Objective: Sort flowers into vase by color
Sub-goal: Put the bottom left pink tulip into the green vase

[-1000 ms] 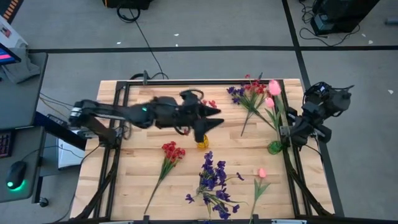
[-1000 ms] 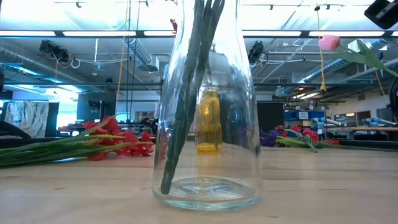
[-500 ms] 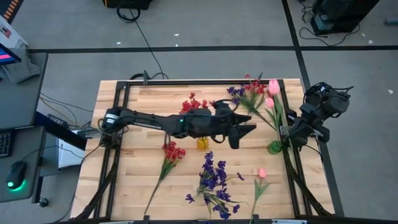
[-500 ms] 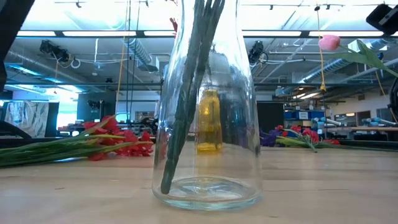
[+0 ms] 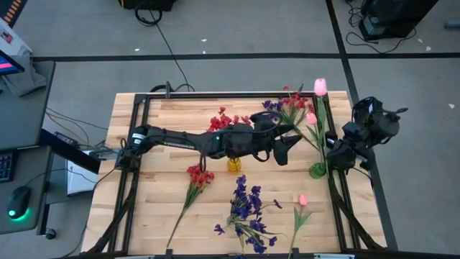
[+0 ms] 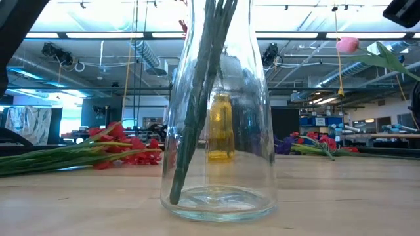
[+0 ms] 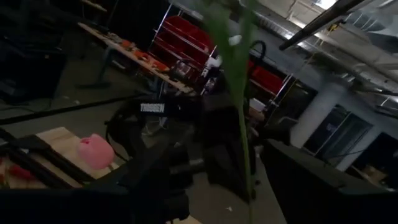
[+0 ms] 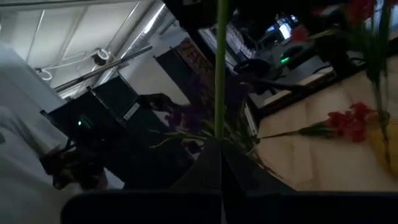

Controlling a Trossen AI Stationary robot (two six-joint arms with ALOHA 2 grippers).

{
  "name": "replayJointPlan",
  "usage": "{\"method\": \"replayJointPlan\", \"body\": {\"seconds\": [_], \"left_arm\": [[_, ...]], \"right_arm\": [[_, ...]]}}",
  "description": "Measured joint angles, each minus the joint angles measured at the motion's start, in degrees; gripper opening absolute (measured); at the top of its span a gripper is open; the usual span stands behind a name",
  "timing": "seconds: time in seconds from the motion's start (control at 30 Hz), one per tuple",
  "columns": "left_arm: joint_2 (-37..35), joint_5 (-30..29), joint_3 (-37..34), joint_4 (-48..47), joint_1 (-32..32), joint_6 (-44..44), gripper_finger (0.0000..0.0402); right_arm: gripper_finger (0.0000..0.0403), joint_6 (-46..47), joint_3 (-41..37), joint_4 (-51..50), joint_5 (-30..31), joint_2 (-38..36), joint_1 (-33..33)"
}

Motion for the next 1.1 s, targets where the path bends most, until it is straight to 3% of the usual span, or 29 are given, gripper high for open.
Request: {"method": "replayJointPlan", "body": {"seconds": [0.27, 0.63, 1.1], "left_arm": [[0.0, 7.0, 0.0, 3.1, 1.1, -0.2, 0.0256], [0.0, 11.3, 0.0, 3.1, 1.0, -3.0, 0.0257], [0.0, 12.9, 0.0, 3.3, 1.0, -2.9, 0.0257]], "right_arm": [[0.0001, 2.5, -3.8, 7.2, 3.2, 4.3, -0.1], [0.0001, 2.5, -3.8, 14.7, 4.9, 11.2, -4.0], [0.0001, 1.9, -3.8, 27.8, -0.7, 23.5, -13.1]]}}
